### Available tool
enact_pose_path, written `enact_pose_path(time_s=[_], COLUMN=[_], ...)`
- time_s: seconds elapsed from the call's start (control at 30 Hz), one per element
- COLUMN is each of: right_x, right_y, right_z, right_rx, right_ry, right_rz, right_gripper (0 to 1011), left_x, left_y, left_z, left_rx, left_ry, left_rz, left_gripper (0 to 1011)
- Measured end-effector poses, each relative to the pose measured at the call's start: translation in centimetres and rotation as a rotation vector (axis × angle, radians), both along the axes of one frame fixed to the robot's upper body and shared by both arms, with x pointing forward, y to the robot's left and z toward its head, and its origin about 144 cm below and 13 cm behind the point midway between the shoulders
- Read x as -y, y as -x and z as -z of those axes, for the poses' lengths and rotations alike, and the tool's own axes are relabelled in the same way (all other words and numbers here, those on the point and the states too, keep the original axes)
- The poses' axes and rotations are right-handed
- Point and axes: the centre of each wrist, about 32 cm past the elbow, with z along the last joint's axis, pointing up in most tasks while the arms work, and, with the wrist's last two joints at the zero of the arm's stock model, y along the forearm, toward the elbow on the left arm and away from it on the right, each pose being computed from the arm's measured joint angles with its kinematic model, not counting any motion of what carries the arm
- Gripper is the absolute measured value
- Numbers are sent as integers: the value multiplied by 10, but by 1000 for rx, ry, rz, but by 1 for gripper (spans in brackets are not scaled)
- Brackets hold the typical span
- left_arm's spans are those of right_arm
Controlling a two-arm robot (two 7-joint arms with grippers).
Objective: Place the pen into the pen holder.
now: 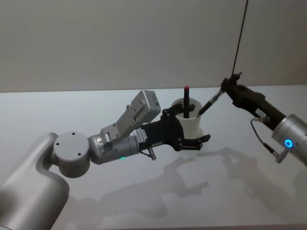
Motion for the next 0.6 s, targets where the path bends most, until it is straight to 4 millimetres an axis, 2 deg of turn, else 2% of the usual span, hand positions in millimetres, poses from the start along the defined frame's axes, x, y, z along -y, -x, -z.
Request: enact_pose_path(time_s=[0.6], right_x=[8], right_y=[-60], right_z=[-12], right_rx=[69], right_ry=[97], right_rz=[-98], right_gripper=[146], left_x=[0], left_y=[0], left_z=[0], left_rx=[0], left_ry=[0], left_rz=[0], left_gripper=[1004])
